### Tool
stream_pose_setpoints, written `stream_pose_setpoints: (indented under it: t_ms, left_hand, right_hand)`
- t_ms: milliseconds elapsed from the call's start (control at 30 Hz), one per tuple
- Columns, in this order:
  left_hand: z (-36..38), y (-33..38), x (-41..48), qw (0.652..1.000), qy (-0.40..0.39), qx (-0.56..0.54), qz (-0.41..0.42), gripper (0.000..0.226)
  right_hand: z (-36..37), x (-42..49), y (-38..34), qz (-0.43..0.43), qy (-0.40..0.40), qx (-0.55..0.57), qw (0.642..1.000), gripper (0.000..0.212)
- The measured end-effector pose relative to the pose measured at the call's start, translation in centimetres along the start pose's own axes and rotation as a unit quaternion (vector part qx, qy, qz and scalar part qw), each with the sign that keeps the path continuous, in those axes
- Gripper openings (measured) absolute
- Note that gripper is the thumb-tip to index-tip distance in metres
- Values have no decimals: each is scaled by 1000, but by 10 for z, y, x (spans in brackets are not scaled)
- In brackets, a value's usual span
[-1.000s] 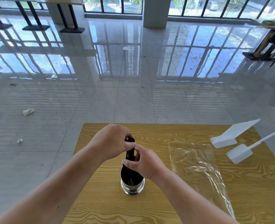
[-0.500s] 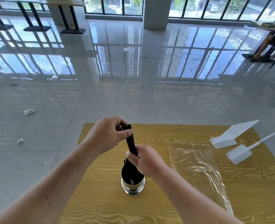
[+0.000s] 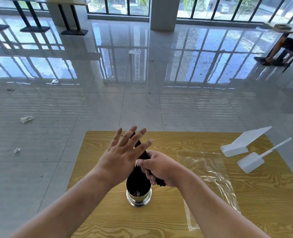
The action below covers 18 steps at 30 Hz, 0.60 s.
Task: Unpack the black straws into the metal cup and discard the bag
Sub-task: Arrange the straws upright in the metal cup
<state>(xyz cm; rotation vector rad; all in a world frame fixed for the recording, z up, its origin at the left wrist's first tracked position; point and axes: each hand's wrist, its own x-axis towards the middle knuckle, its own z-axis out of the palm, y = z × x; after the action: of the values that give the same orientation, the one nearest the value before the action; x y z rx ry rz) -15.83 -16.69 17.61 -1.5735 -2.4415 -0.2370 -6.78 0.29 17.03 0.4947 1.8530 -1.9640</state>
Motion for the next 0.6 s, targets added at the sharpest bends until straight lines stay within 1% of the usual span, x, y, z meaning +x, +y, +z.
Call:
stream_pose_setpoints:
  t_ms: [67,133,167,200,233,300,333,433,467,533,600]
  left_hand:
    - [3,0,0,1000,0,19,0,59]
    - [6,0,0,1000,7,22,-17,30]
    - [6,0,0,1000,3,10,-27,19]
    - [5,0,1,999,-18,-7,-38,11]
    - [4,0,2,997,-54,-27,-50,9]
    - [3,0,3,986,-124,-78,-79,15]
    - [4,0,4,980,-143,-102,-98,18]
    - [6,2,4,956,-189,-149,-166,21]
    - [7,3,4,944,-208,-171,-193,22]
    - [10,7,4,906,-233,-245,-253,26]
    - [12,13,6,867,-242,-311,-306,27]
  right_hand:
    - [-1,-3,-6,23,-41,11,999,6]
    - [-3,-8,-11,36,-83,14,996,11]
    - [-5,-11,-13,39,-103,20,994,15]
    - [-8,-14,-15,42,-119,29,992,21]
    - [-11,-18,-17,45,-133,41,989,28]
    - [-20,-24,-17,44,-165,64,983,48]
    - [-26,-27,-17,40,-186,78,979,57]
    - [-41,-33,-10,15,-242,154,958,72]
    - [-44,-34,-8,7,-249,190,950,79]
    - [-47,-35,-6,-15,-241,252,937,95]
    - [-44,-34,-6,-41,-198,264,943,100]
